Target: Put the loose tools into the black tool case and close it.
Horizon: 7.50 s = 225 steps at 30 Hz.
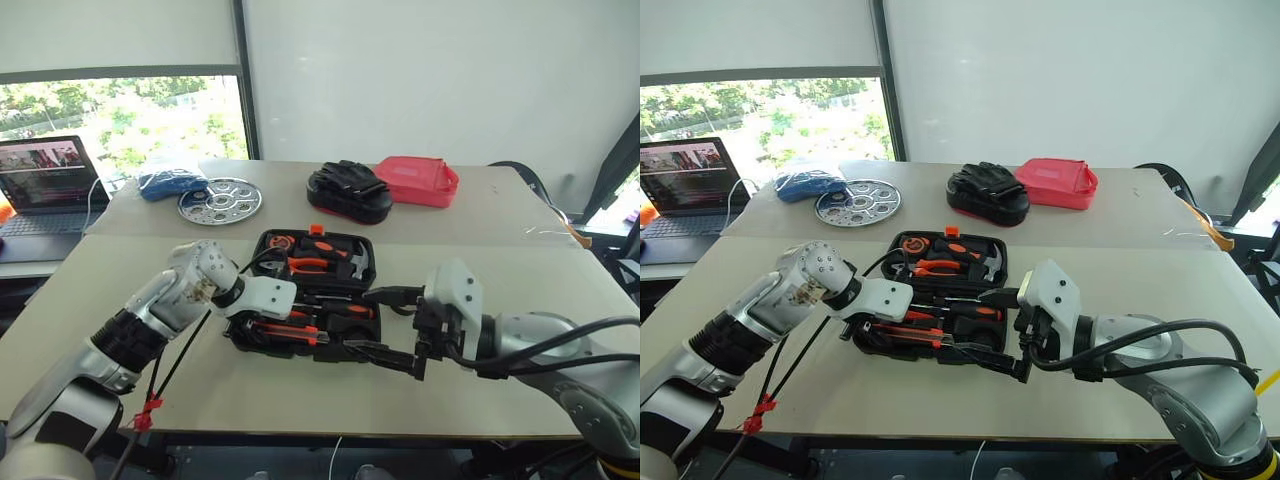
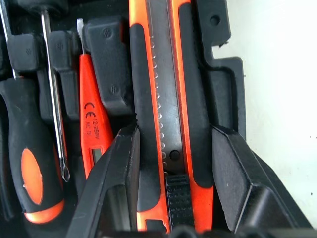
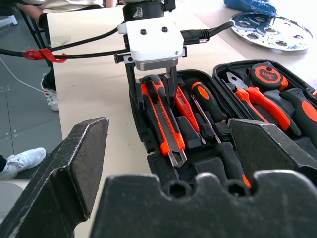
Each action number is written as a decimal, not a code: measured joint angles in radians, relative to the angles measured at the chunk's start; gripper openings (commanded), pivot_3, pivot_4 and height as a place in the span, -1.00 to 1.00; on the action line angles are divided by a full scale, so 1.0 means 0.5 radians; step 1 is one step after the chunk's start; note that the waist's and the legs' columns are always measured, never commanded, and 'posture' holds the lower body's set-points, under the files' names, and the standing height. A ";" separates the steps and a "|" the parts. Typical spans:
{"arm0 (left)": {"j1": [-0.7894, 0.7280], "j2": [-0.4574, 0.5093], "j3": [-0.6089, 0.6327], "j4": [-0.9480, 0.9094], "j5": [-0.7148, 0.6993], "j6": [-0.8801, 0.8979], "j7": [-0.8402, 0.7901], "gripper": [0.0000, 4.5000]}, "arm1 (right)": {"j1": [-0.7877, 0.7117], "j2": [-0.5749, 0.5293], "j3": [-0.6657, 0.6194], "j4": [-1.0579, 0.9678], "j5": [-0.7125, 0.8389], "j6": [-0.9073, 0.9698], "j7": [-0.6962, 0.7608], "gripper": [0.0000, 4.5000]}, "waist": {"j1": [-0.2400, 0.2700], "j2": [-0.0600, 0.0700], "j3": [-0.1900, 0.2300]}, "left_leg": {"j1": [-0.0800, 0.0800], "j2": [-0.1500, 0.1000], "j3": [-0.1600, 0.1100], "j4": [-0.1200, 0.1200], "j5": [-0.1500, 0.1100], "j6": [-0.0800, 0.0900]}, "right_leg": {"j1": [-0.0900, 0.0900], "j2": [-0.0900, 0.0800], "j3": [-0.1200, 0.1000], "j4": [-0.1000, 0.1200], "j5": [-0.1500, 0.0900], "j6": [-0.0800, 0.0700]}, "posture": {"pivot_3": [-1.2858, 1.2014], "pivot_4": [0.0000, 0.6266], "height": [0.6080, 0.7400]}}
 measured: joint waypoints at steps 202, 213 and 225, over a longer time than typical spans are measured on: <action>0.028 0.011 0.813 -0.112 -1.170 0.232 0.040 1.00 | -0.395 -0.018 0.633 0.552 -1.037 -0.004 0.837 -0.50 | 0.042 0.012 0.001 | -0.004 -0.002 0.001 0.000 0.000 0.000 | -0.003 -0.003 -0.001 -0.001 -0.001 0.001 | 0.03 -0.52 1.00; 0.192 0.077 0.858 0.002 -1.061 0.204 0.202 0.77 | -0.182 -0.008 -0.062 0.467 -0.703 0.348 0.573 0.44 | 0.049 0.011 0.002 | -0.003 -0.002 0.001 0.000 0.000 0.000 | -0.002 -0.003 -0.002 -0.002 -0.001 0.001 | 0.03 -0.52 1.00; 0.431 0.130 0.915 0.452 -0.722 0.085 0.605 -0.96 | 0.027 0.030 -0.017 0.710 -0.855 0.156 0.323 -1.00 | 0.047 0.011 0.001 | -0.003 -0.002 0.002 0.000 0.000 0.000 | -0.002 -0.004 -0.001 -0.003 0.000 0.001 | 0.03 -0.52 1.00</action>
